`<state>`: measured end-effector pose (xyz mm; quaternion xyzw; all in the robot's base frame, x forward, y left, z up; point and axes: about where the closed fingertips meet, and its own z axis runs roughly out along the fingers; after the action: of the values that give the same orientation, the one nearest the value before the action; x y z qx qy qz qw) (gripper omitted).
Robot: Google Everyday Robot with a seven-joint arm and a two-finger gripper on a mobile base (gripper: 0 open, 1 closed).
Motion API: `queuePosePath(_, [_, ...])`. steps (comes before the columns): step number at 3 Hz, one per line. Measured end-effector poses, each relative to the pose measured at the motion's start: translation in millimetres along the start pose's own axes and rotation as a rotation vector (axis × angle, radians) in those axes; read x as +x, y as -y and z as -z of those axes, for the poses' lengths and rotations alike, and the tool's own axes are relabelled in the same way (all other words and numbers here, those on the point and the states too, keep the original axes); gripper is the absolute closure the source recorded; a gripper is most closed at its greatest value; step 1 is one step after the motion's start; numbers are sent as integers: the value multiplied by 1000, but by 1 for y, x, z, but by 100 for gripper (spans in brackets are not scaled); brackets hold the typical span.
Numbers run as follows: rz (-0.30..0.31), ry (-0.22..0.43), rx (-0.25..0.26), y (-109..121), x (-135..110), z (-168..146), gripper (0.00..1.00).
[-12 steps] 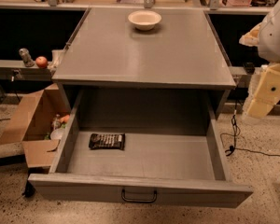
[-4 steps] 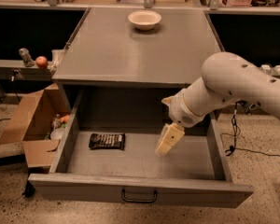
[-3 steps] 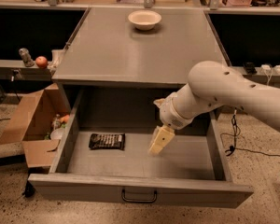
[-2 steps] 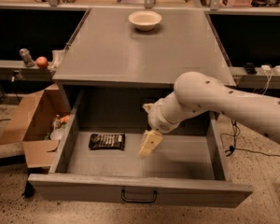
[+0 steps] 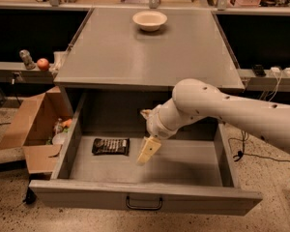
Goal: Pick rxbar chocolate from top drawer and place on counter
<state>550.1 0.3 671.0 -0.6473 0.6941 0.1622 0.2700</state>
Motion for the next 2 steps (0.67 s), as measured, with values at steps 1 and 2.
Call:
queuePosePath(1, [13, 35, -10, 9, -4, -23, 0])
queuePosePath(2, [29, 62, -21, 18, -15, -51, 0])
